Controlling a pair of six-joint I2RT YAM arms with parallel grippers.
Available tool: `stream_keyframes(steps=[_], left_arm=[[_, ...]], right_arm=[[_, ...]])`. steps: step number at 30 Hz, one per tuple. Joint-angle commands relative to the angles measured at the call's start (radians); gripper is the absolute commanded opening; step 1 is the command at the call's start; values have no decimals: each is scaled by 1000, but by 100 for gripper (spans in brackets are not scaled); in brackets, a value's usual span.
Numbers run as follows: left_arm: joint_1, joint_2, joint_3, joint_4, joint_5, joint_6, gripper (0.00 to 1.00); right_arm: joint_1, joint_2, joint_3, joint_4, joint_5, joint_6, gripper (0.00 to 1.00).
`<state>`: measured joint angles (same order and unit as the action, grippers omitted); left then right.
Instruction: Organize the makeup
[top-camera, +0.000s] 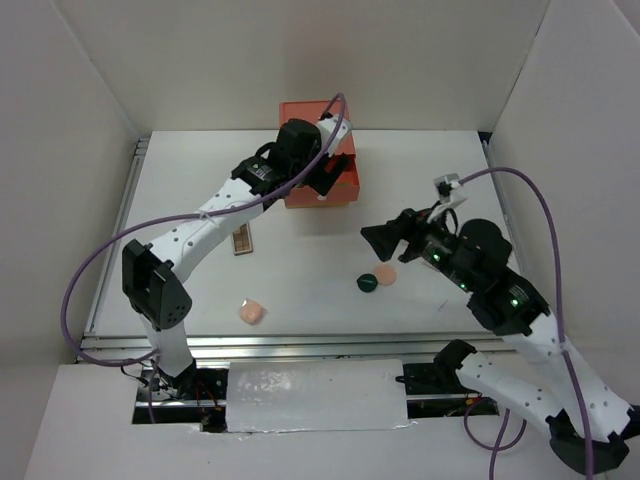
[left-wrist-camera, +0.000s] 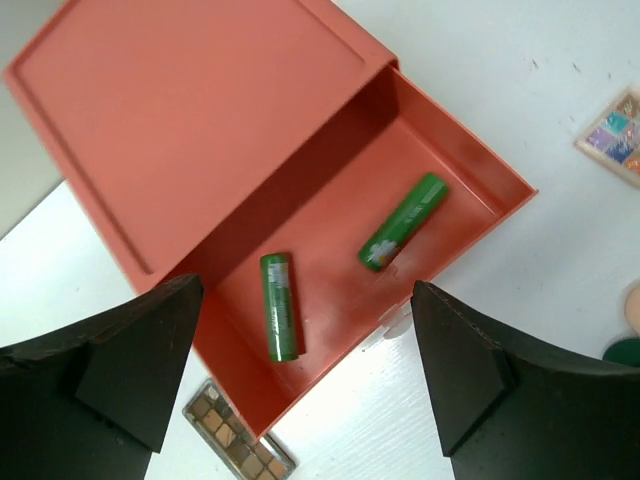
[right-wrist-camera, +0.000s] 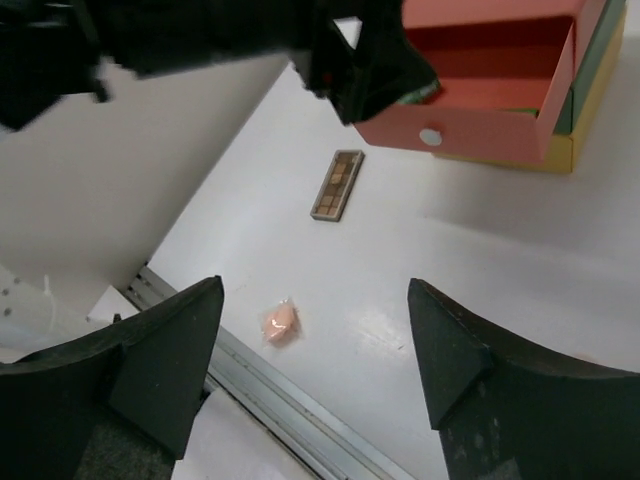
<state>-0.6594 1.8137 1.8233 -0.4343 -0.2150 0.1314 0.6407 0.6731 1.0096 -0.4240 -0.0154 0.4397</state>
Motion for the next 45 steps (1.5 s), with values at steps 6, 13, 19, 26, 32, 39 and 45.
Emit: stream_keyframes(steps=[6,13,19,26,32,39,45], left_arm=[[4,-281,18,-125,-440,-482,99],[4,-698,-284,-389,-426,-743,99],[3,-992,-576,-434,-295,-679,99],[3,-1258,-758,-411,-403,-681,99],[3,-1317,-823,-412,-477,-714,99],[3,-1291,-841,-393,-448,-696,99],[3,-1272,-846,-383,-428,-687,99]], right_arm=[[-6,314,-135,379,58,123,27],[-7,716,7,553,150,217,0],[-6,887,148,525,264,254,0],[-7,1012,268,492,301,249,0],[-7,1083,323,501,282,249,0],[-15,1157,434,482,312,222,0],[-21,1206,495,496,282,217,0]])
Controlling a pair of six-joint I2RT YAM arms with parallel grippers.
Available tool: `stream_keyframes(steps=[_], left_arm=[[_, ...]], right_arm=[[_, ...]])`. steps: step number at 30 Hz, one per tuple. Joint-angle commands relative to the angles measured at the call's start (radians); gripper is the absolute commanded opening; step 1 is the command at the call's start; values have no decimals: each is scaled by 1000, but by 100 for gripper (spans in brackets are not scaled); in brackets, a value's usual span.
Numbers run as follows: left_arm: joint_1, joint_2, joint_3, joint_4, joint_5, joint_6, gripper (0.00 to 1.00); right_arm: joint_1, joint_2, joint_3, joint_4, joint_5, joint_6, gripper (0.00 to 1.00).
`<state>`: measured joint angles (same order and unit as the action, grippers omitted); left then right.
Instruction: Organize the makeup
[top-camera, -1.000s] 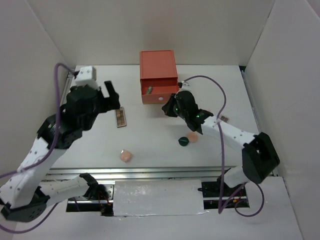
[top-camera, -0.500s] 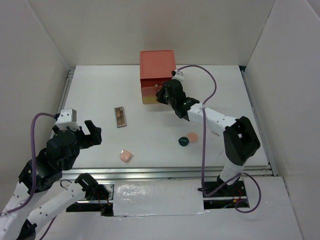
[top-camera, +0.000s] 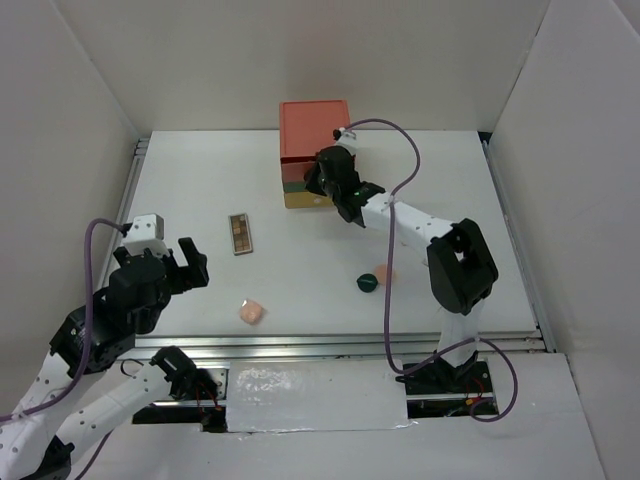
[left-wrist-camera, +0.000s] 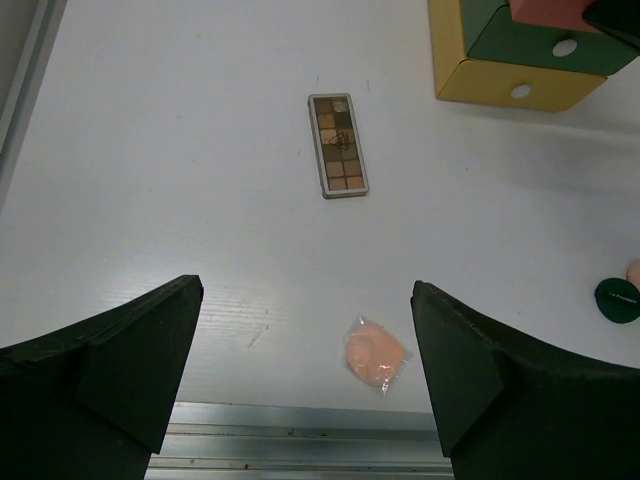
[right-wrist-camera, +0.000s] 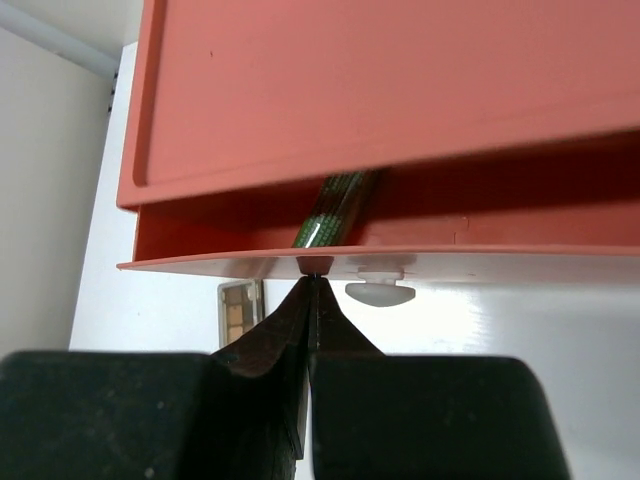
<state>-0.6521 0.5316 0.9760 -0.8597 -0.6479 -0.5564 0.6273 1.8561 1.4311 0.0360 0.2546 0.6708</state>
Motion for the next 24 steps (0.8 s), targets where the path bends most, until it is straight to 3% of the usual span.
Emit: stream_keyframes(steps=[1,21,24], left_arm=[[-4,11,0,45,5,1,99],[-4,-2,-7,62,24,18,99],[-4,-2,-8,62,27,18,99]], right_arm=[[-9,41,84,30,8,-17,0],[-14,144,224,10,-63,-54,0],[-14,109,165,2,-52,-28,0]])
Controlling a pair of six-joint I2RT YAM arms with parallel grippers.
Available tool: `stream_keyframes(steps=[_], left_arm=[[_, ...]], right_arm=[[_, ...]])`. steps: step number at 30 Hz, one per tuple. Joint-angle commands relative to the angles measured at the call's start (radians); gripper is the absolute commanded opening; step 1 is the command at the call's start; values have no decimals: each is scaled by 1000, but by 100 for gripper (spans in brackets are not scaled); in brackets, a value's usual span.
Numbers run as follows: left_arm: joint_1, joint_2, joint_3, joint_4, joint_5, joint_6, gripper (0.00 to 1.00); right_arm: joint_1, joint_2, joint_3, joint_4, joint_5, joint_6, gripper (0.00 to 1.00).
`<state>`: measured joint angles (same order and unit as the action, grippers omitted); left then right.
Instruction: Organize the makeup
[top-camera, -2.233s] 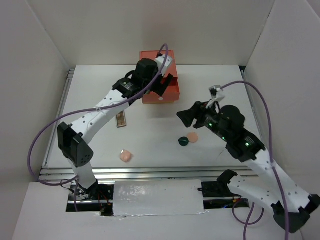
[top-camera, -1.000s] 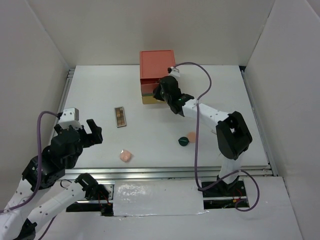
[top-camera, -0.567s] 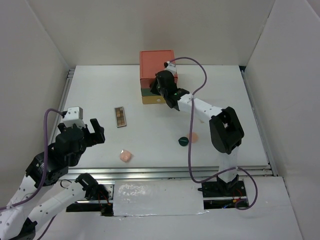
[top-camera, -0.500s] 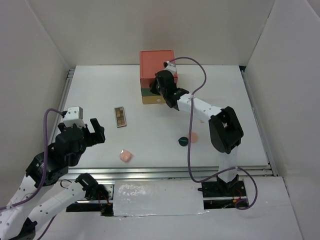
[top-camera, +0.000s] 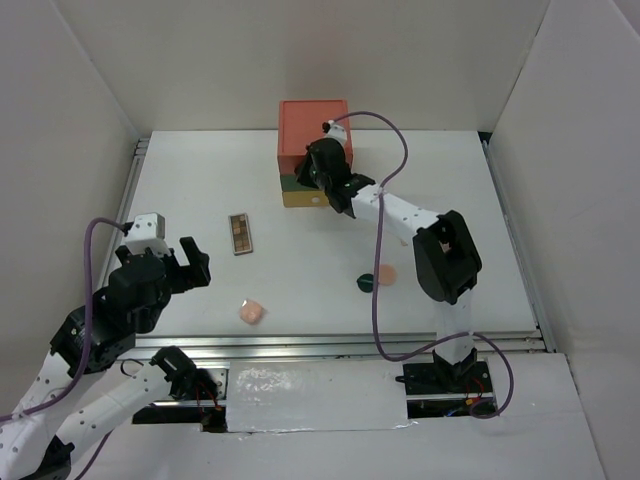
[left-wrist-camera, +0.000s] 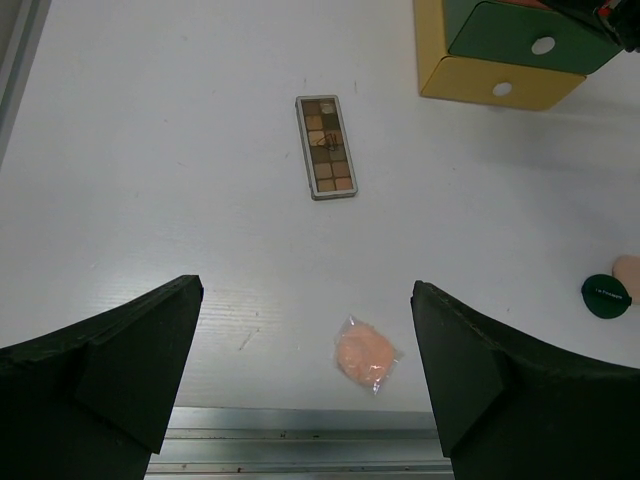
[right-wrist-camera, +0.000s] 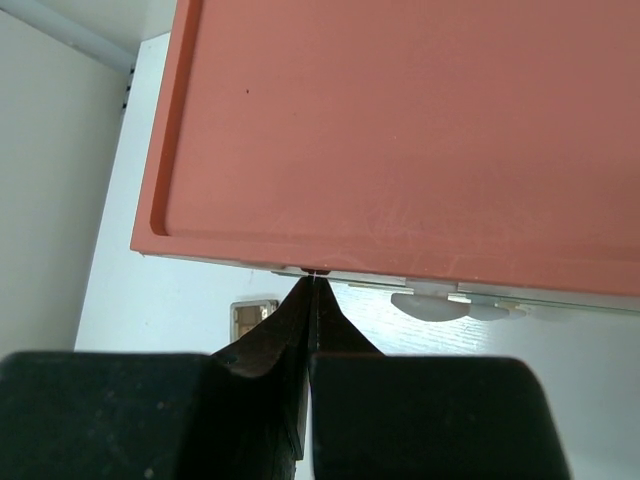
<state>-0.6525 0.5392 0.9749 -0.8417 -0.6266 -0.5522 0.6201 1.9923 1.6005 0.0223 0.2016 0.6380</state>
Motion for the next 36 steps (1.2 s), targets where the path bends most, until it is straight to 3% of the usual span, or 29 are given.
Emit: stream_keyframes(steps=[1,3,4,6,7,12,18,28,34,36], left_arm=[[-4,-10,-7,44,5,14,99],[-4,-12,-5,44,8,15,99],[-4,-13,-8,46,13,17,99],[-4,-15,-10,49,15,21,99],[-4,-13,-10,52,24,23,99],[-4,-7,-10,53,31,26,99],[-4,-7,-13,58,39,29,99],[-4,5,-15,66,54,38,99],[-4,8,-15,70,65,44,99],[-4,8,-16,70,68,44,99]], right_arm=[[-8,-47,-37,30,2,11,1],[-8,-121,-176,96,1,51,7],[-8,-148,-226,126,1,64,19],[-8,-214,-374,235,-2,103,28],[-13,-240,-411,267,-7,121,40],[-60,-241,-553,453,-114,140,51],[-109,-150,-493,496,-197,126,62],[-115,-35,-340,395,-156,117,62],[-118,-12,-295,361,-123,121,53],[-118,0,-284,347,-117,121,45]])
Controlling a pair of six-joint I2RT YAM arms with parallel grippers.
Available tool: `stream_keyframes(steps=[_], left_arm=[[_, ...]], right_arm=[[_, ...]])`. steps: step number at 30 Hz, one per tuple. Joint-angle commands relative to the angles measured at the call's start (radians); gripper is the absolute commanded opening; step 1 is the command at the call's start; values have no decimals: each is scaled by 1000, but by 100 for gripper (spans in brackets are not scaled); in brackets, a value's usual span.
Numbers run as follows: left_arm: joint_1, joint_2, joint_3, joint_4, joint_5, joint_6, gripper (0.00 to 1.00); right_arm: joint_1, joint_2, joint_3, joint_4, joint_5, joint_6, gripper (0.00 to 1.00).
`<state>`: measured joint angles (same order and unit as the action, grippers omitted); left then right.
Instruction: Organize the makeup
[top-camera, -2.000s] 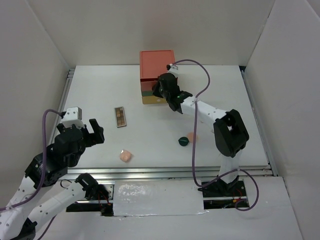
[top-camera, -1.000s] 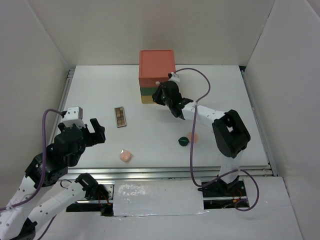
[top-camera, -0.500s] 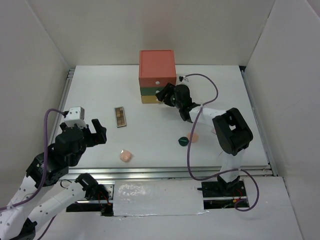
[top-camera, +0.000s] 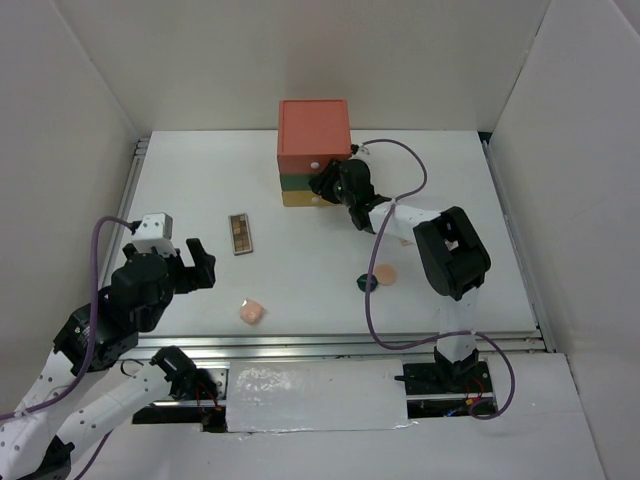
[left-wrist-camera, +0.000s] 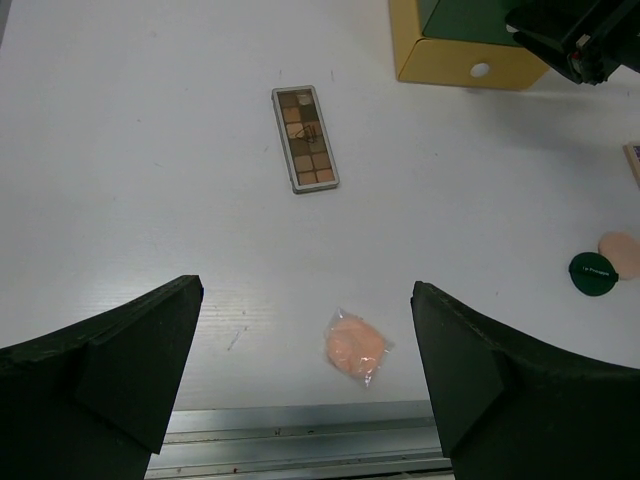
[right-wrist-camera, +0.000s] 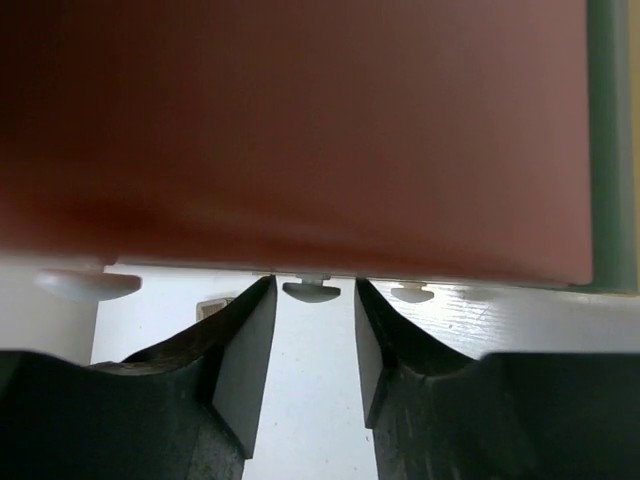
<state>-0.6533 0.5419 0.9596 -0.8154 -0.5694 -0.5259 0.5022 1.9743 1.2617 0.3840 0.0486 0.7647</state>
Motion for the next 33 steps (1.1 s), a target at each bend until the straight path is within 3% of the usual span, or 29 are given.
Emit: stream_keyframes(steps=[1,4,6,10,21,33], left_arm=[[-3,6,-2,45,13,20,99],[-3,4,-2,47,16,21,99],[-3,4,-2,48,17,23,99],[-3,4,-2,48,20,23,99],[-5,7,-4,53,29,27,99],[-3,9,-5,53,31,27,99]], right_arm=[[-1,21,62,-23,36,-5,44],[-1,34,65,-27,34,-5,31],[-1,34,65,-25,34,-1,29],[1,21,45,-14,13,4,15],[10,-173,-211,119,-52,65,15],[58,-288,-340,104,-85,97,15]])
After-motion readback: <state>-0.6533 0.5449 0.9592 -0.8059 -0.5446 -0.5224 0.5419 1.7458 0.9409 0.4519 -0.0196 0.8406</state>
